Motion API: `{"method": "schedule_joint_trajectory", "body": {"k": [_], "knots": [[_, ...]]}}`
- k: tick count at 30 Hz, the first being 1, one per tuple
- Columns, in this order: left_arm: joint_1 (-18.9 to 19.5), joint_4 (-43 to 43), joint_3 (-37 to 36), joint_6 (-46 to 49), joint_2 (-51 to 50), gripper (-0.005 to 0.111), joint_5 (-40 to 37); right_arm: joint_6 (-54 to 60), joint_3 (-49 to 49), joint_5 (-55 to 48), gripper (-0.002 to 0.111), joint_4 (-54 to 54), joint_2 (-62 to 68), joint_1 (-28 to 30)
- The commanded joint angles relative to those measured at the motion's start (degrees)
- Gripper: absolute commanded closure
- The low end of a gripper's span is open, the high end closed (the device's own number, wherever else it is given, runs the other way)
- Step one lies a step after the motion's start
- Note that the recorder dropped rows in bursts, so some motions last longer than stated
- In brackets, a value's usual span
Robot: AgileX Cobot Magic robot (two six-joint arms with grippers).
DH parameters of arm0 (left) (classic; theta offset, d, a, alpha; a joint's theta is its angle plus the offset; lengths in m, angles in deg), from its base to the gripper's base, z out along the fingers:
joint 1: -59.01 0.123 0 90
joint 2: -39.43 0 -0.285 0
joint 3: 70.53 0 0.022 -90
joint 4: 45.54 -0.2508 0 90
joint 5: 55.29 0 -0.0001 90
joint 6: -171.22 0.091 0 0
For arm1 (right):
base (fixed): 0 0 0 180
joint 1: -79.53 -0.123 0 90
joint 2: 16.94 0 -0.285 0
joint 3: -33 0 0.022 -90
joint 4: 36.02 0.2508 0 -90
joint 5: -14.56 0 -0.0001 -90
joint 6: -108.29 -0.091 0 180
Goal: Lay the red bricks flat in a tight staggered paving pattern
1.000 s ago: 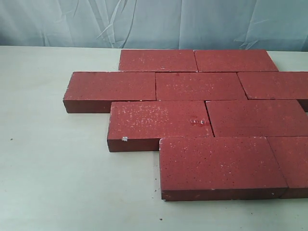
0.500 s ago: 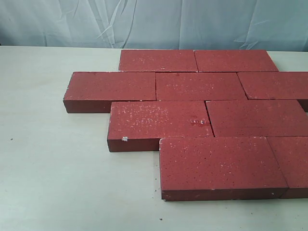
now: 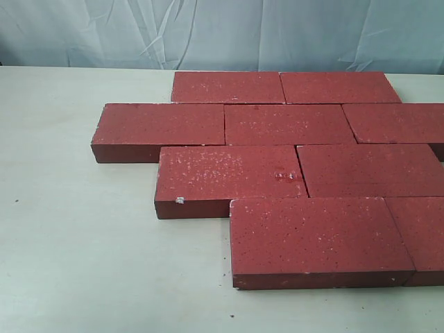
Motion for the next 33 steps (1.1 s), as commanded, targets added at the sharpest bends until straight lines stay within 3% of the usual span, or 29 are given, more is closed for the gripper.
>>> {"method": "schedule_joint_trajectory", "body": {"k": [1, 20, 33], "knots": [[-0.04, -0.2, -3.49, 0.0, 2.54, 0.107, 4.32, 0.18, 0.33, 0.32, 0.109, -0.05, -0.33, 0.33], [-0.04, 0.16, -12.03, 0.0, 2.84, 0.107, 7.31, 0.18, 0.33, 0.2, 0.109, -0.06, -0.33, 0.33], [-0.04, -0.11, -12.14, 0.0, 2.84, 0.107, 9.25, 0.18, 0.33, 0.2, 0.109, -0.06, -0.33, 0.33]]}}
